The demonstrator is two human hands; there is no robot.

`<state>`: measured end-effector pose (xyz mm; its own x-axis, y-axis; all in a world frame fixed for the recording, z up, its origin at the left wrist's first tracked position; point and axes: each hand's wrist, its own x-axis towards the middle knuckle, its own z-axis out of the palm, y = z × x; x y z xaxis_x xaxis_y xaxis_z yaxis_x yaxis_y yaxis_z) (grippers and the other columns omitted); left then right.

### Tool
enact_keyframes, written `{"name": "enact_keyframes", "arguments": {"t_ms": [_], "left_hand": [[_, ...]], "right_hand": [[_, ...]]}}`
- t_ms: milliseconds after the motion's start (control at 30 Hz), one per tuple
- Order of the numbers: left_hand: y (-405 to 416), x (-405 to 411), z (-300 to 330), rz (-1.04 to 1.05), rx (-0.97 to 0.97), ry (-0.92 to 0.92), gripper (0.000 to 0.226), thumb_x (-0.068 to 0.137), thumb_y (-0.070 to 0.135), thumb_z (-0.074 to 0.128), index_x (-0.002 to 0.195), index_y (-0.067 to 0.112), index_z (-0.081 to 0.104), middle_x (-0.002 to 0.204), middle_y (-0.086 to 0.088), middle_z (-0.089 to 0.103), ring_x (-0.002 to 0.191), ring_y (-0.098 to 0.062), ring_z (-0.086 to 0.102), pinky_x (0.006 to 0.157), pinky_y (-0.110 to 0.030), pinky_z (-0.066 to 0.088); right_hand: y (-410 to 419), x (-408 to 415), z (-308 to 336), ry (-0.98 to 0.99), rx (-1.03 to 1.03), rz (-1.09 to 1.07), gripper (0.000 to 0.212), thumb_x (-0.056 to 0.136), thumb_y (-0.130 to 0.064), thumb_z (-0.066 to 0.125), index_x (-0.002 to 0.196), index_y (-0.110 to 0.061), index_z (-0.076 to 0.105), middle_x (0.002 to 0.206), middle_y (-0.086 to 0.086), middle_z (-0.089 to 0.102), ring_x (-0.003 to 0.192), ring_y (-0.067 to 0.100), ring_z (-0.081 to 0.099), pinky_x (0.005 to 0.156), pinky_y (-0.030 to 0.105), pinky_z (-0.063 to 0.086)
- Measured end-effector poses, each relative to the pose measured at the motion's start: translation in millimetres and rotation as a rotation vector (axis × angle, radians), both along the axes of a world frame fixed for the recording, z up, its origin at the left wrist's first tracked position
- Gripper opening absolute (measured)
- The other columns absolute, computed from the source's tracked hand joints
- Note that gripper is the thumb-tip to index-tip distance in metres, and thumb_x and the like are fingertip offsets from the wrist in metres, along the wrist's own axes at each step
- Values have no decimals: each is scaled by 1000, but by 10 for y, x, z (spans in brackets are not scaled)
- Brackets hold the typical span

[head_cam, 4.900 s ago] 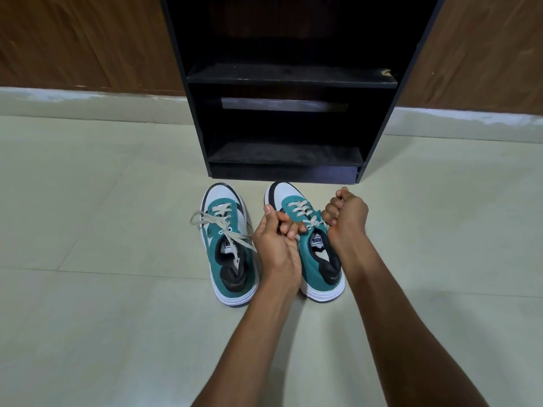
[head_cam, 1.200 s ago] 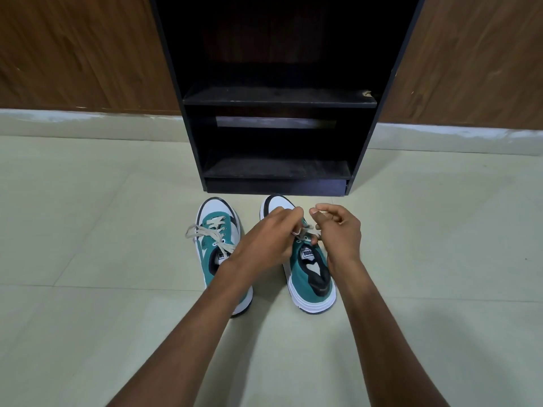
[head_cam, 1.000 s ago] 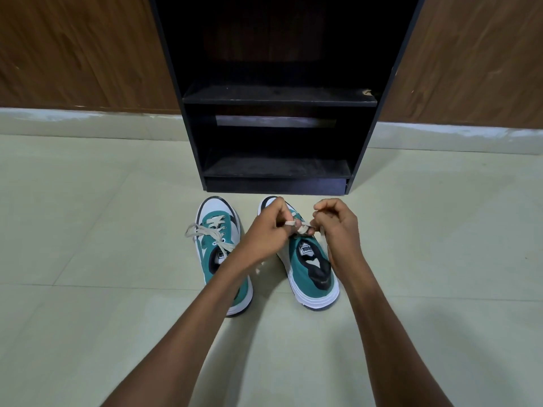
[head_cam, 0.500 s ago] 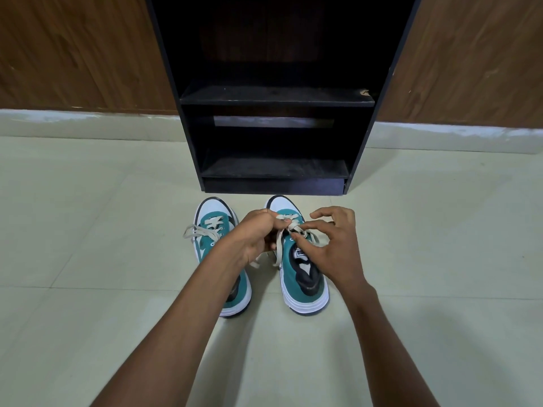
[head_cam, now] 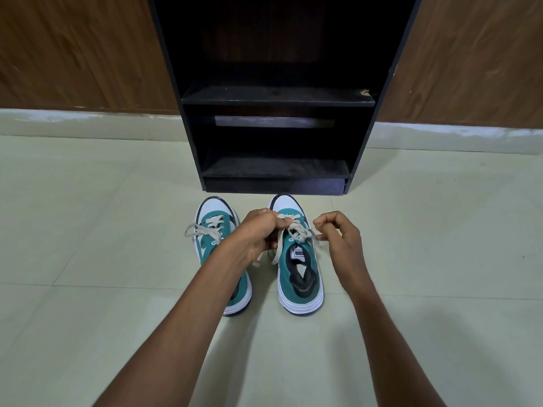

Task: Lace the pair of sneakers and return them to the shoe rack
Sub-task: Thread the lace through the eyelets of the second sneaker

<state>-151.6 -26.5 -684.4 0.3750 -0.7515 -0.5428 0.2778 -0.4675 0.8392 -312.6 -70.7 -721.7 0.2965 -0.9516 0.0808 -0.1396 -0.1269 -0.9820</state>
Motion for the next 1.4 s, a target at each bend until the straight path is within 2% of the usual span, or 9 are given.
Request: {"name": "enact_keyframes", "arguments": {"t_ms": [200,367,467,633,867,1033,1167,1267,1400], "left_hand": [[-2,2,4,1,-8,-11,14,90,3,67,81,12,62,69,-6,69,59,-16,58,46,-24,41],[9,2,3,20,-11,-2,13,89,4,70,84,12,61,66,-4,69,50,-11,58,41,-21,41],[21,6,-6,23,-24,4,13,88,6,72,84,13,61,65,-3,71,50,-10,60,42,-23,43],[26,-13,-8,16,-40,11,11,86,7,75,83,12,66,67,-3,73,57,-13,62,47,-24,44],[80,-5,-73,147,-151,90,14,85,17,79,89,3,77,71,-5,74,58,-11,61,51,-19,54],[110,17,-121,299,-210,110,22,89,26,74,95,5,79,82,-15,75,59,-14,58,53,-25,55],[143,-32,-199,448,-285,159,24,96,29,65,94,8,77,98,-15,79,78,-20,68,66,-26,55],[190,-165,-217,515,-405,225,25,101,29,57,97,10,72,101,-11,79,97,-20,76,82,-28,59],[251,-320,-249,559,-625,498,29,104,27,50,95,5,65,92,-16,77,96,-29,75,92,-39,58]], "right_hand": [[39,-53,-65,191,-274,125,30,73,-35,89,86,-16,69,82,-2,67,73,11,59,61,18,48],[-15,-50,-11,104,-228,19,19,88,-23,78,75,-11,70,76,1,68,67,9,56,61,20,44],[-36,-101,54,89,-191,47,12,85,-22,80,84,-13,72,81,-1,71,69,6,56,59,18,46],[-8,-95,61,88,-205,104,27,81,-16,83,106,-25,77,92,0,72,76,3,59,62,12,47],[-34,-19,63,-36,-25,41,15,94,-20,70,106,-19,80,96,2,76,71,1,64,56,20,51],[-64,-127,-64,129,-74,-79,21,99,-29,62,101,-16,78,82,-2,74,64,0,62,59,22,49],[-23,-186,-204,174,-76,-153,31,102,-38,56,91,-14,73,78,-6,72,68,0,64,62,29,52],[49,-120,-216,129,-7,-226,38,104,-42,49,89,-13,70,80,-6,72,67,8,63,54,21,51],[36,47,-150,-45,224,-303,41,106,-40,46,87,-11,68,87,3,74,67,19,63,58,27,50]]}}
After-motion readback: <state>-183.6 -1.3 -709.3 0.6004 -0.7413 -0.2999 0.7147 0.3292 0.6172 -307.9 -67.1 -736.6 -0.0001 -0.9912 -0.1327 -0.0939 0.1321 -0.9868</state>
